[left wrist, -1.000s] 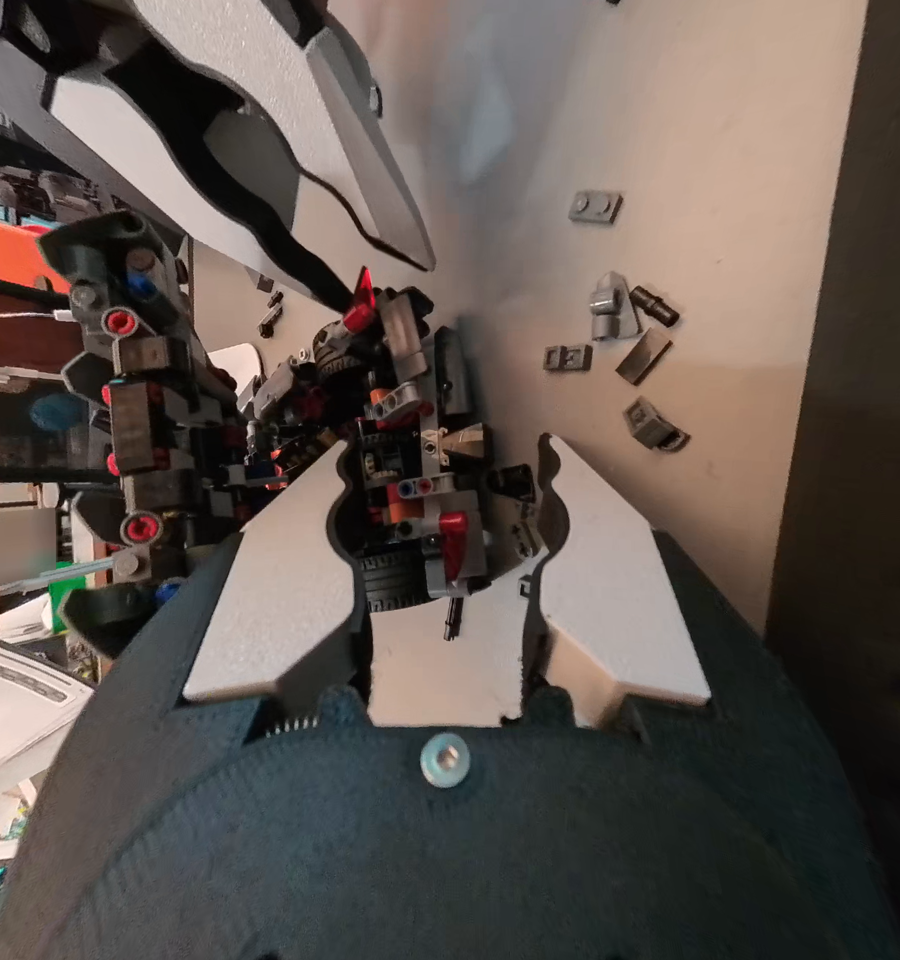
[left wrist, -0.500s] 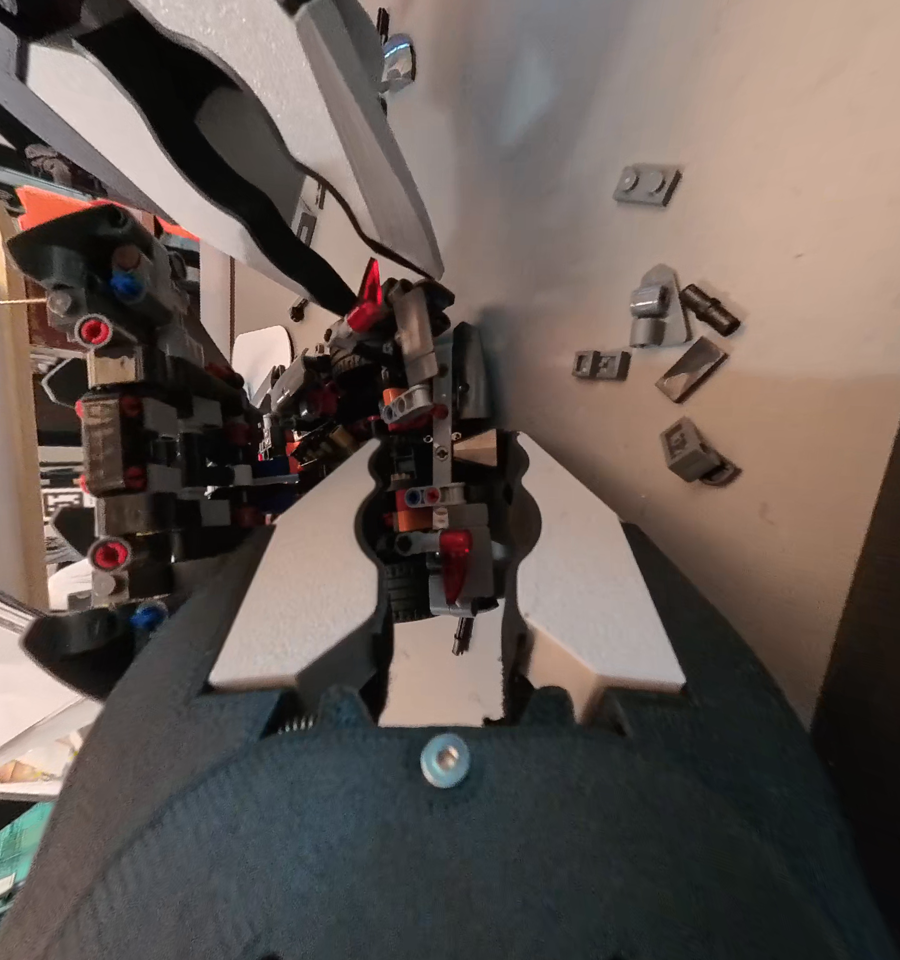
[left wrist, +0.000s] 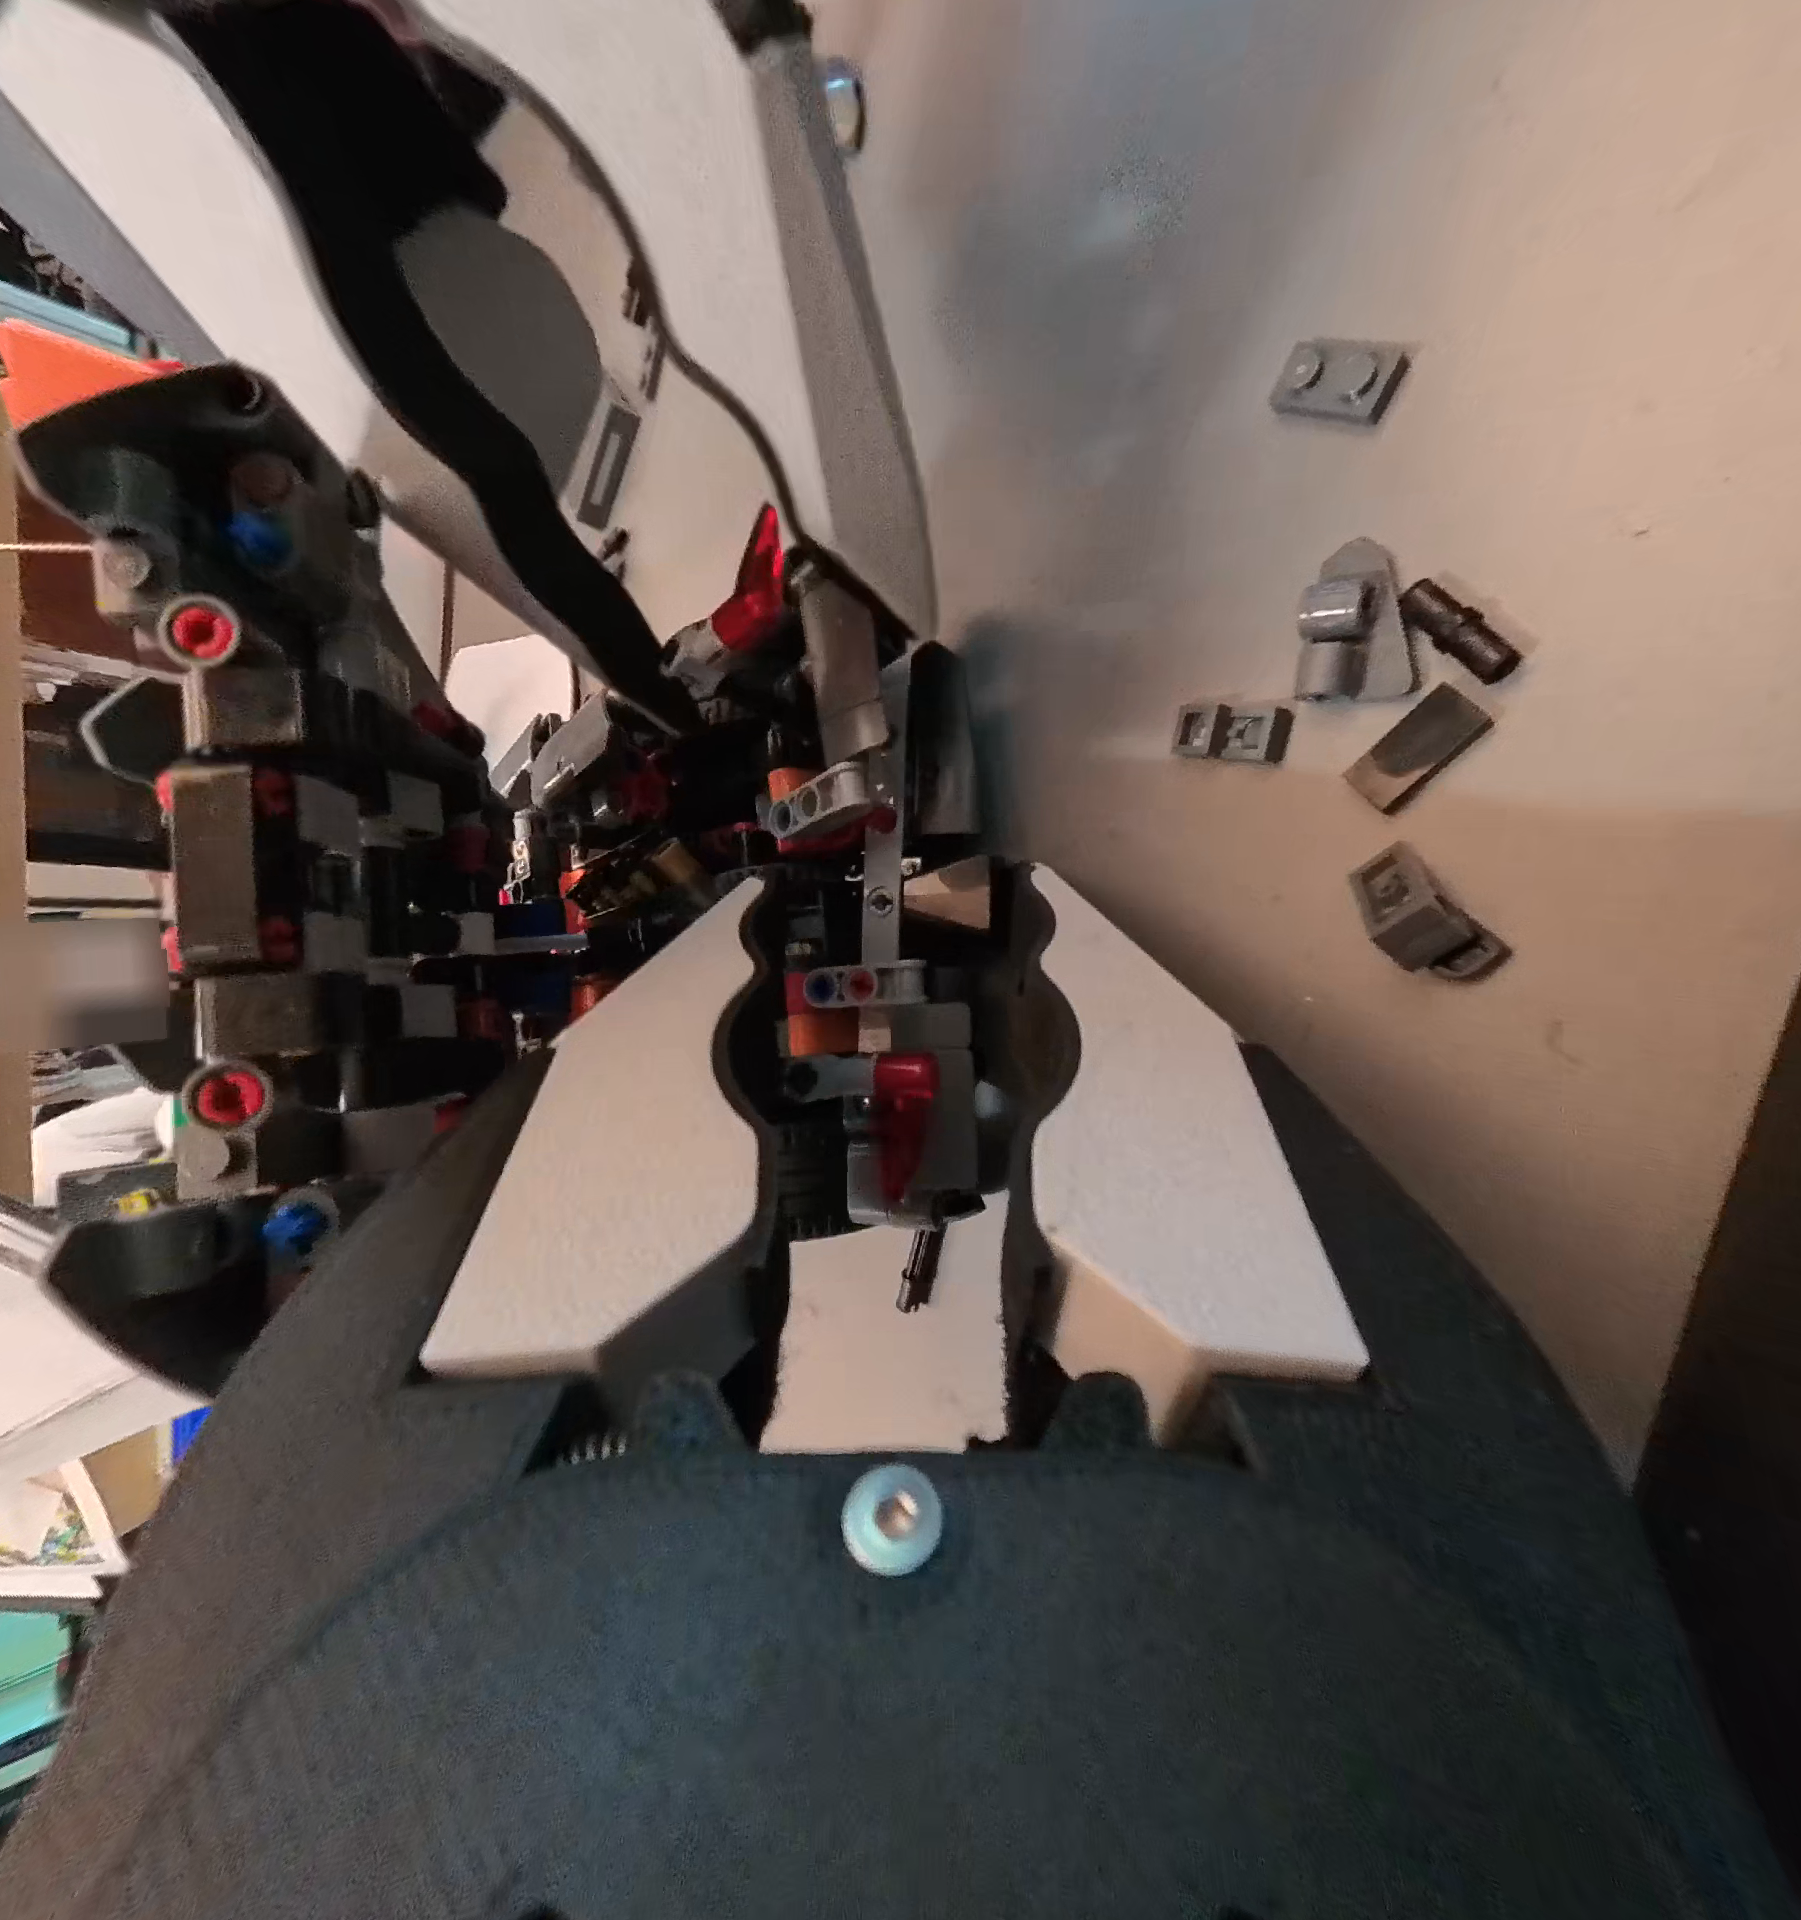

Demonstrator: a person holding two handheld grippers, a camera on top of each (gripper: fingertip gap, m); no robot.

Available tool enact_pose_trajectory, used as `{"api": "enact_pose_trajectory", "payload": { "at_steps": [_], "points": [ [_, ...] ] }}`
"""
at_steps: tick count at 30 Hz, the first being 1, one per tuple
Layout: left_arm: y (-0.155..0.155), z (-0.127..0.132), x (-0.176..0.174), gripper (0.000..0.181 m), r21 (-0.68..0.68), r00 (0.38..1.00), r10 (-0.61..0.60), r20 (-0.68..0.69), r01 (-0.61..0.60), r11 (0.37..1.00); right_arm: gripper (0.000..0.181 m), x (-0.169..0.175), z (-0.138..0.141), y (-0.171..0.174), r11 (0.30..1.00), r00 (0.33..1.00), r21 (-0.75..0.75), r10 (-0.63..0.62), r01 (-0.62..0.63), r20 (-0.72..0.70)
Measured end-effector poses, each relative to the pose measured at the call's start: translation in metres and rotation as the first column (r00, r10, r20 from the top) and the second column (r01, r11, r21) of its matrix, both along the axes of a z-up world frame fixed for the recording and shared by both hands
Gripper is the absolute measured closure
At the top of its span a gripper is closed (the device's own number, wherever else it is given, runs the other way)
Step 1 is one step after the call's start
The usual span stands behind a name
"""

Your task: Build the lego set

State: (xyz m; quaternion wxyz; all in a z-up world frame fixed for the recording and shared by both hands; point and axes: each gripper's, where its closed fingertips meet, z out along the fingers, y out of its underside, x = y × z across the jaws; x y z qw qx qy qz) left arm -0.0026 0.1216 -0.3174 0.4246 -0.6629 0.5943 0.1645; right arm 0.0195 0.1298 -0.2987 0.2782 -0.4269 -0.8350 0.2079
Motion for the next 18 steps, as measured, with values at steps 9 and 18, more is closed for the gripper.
{"api": "enact_pose_trajectory", "payload": {
  "at_steps": [9,18],
  "points": [
    [0.001,-0.001,-0.002,0.141,-0.046,0.998,0.024,0.054,-0.021,0.999,0.131,-0.009,-0.018,0.006,0.978,1.0,0.209,-0.011,0.015,-0.02],
    [0.003,-0.002,-0.003,0.143,-0.067,0.996,0.033,0.082,-0.028,0.997,0.139,-0.013,-0.019,0.008,0.954,0.998,0.3,0.001,0.02,-0.071]
  ]
}}
